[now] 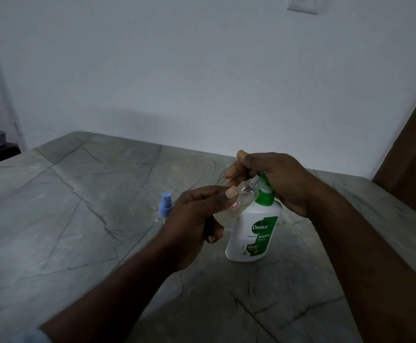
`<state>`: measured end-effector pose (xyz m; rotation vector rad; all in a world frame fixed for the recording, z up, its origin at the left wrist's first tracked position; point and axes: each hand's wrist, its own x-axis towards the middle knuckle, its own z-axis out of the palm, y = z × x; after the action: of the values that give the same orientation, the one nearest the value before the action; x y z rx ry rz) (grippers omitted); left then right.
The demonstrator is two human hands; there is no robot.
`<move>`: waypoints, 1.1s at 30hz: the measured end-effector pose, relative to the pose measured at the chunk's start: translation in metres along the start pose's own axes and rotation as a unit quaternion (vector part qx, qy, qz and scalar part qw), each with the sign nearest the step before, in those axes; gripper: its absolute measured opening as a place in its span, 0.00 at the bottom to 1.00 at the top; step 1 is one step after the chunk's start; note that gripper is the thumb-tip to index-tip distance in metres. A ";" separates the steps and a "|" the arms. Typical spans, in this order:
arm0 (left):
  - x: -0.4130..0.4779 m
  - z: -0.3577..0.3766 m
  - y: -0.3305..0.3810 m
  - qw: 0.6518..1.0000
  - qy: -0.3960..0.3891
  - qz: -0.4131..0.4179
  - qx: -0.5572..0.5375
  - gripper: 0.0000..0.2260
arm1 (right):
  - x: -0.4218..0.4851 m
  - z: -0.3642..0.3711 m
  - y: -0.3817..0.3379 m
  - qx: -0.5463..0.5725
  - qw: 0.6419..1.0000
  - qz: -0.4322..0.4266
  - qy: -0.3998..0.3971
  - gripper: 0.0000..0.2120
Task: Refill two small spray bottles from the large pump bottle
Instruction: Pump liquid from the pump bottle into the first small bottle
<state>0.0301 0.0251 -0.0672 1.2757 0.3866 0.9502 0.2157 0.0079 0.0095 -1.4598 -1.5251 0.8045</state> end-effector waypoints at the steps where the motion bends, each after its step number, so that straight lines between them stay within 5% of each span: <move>1: 0.000 0.000 0.000 1.000 0.002 -0.001 0.000 0.12 | 0.000 0.000 0.000 -0.001 1.000 -0.003 0.000 0.21; 33: 0.001 0.001 0.000 1.000 0.029 -0.007 0.008 0.11 | 0.006 0.001 0.008 -0.008 1.000 0.015 0.011 0.19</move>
<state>0.0313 0.0253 -0.0666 1.2606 0.4485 0.9749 0.2183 0.0145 0.0023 -1.5020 -1.4998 0.7942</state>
